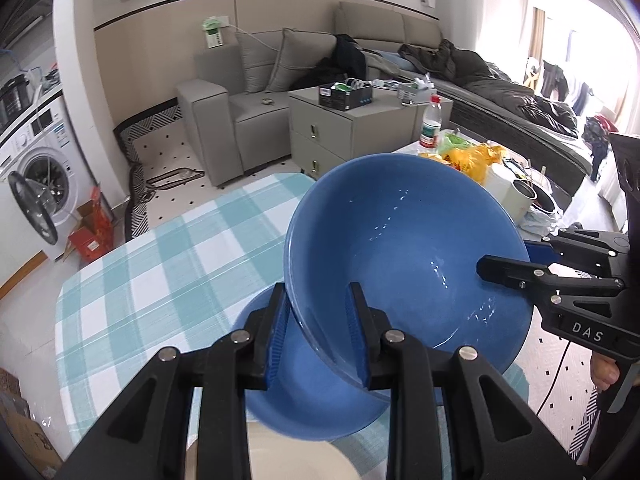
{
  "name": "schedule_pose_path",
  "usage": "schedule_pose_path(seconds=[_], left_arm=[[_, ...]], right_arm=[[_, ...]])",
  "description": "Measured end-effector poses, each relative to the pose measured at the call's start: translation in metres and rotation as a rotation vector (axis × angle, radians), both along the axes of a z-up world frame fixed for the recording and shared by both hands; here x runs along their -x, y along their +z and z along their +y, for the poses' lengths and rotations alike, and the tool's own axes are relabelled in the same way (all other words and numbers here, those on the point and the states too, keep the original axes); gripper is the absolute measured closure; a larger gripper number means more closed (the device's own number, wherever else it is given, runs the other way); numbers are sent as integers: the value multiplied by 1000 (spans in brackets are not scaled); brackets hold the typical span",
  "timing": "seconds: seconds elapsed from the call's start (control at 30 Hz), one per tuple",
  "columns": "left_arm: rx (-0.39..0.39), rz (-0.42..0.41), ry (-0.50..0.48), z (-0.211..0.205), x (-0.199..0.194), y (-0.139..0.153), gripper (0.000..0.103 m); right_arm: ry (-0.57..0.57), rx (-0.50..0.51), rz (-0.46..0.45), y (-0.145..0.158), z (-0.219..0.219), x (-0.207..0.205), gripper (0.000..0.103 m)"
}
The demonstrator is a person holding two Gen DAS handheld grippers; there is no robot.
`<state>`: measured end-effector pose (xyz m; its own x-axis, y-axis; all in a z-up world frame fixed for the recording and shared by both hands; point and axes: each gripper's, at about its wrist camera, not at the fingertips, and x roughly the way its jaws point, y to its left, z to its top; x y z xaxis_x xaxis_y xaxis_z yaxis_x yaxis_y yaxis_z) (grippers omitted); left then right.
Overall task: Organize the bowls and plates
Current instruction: 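Lift the blue bowl with both grippers and carry it over the light-blue bowl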
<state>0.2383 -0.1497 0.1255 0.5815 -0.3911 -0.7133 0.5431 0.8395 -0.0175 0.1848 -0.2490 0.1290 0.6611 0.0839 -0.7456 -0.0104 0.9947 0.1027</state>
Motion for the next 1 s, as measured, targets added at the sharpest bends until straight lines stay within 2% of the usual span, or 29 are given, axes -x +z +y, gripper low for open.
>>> schedule_pose_path(seconds=[0.27, 0.6, 1.0], left_arm=[[-5, 5, 57, 25, 0, -9, 76], [-7, 32, 106, 48, 0, -31, 76], [-33, 64, 115, 53, -5, -56, 76]], right_arm=[[64, 3, 16, -6, 24, -19, 77], [116, 4, 61, -31, 46, -38, 77], [132, 19, 117, -63, 58, -52, 77]])
